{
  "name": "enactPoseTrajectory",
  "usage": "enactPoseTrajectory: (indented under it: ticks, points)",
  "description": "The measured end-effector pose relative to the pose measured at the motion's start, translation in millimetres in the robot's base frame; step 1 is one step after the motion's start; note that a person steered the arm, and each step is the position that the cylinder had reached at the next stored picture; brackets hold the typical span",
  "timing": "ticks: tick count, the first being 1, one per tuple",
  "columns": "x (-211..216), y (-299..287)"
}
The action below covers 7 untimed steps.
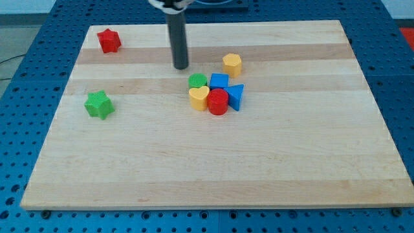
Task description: Push the yellow hexagon into the blue blocks
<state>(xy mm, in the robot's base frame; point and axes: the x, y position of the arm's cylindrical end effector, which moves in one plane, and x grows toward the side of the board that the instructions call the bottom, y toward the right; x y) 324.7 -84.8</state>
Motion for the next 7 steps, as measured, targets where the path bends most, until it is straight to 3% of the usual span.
enactPoseTrajectory:
  ticks: [1, 2, 3, 4, 5, 6, 7]
  points:
    - [-14, -71]
    - [-5, -51]
    - [-66, -2]
    - [-47, 117]
    - [8, 125]
    - [55, 76]
    - [23, -6]
